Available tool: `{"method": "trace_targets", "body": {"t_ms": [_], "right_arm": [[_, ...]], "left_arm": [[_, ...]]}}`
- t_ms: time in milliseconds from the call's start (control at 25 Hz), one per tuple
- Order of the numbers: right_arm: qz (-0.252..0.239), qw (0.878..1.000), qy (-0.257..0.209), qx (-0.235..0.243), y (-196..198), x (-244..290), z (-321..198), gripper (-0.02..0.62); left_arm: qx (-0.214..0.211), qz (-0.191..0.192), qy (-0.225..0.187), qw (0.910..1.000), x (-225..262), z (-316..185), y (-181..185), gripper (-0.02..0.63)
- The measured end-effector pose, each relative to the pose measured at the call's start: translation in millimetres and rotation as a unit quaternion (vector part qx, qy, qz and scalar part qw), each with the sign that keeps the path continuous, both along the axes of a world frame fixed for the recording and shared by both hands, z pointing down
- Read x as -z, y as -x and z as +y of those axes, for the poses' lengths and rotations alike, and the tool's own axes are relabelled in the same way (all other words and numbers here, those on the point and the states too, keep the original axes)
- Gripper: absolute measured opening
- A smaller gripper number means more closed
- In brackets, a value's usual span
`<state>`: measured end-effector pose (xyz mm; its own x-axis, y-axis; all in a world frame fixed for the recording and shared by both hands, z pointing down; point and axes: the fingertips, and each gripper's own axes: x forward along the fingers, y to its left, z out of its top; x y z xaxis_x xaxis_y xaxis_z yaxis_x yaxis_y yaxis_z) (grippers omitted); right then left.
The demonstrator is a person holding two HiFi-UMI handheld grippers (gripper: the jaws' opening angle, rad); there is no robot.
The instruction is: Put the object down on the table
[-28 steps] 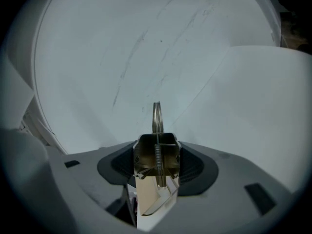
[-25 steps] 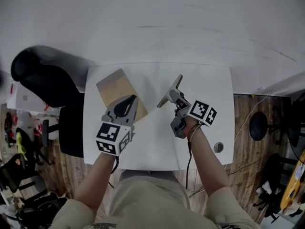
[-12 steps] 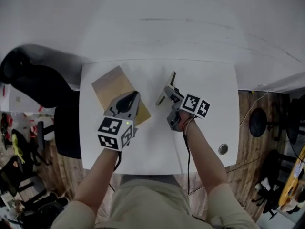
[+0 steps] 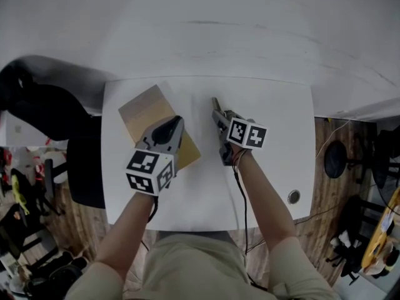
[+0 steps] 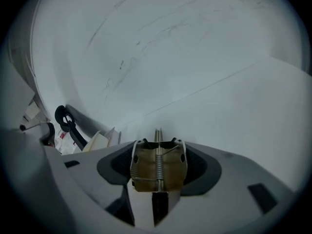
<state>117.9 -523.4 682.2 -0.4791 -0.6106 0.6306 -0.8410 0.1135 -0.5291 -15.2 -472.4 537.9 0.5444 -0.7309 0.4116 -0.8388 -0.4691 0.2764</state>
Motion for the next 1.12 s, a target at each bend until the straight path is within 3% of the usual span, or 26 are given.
{"method": "trace_targets", "body": {"t_ms": [200, 320, 520, 800, 1120], "right_arm": [[0.083, 0.996, -0.017, 0.033, -4, -7, 1, 0.282], [0.148, 0.986, -0.02, 0.076, -3, -16, 5, 0.291], [0.209, 0.973, -0.034, 0.095, -8, -16, 7, 0.316], [0.216, 0.973, -0.036, 0.076, -13, -4, 5, 0.324], [0.185, 0.978, -0.054, 0.082, -5, 35, 20, 0.315]], "left_arm": [[-0.004, 0.002, 0.008, 1.0, -6, -5, 4, 0.031], [-0.011, -0.005, 0.011, 0.9999, -11, -6, 5, 0.032], [-0.027, -0.016, 0.019, 0.9993, -16, -1, 3, 0.032], [-0.044, -0.007, 0.025, 0.9987, -14, 6, 0, 0.032], [-0.046, -0.005, 0.014, 0.9989, 3, 16, 5, 0.032]]}}
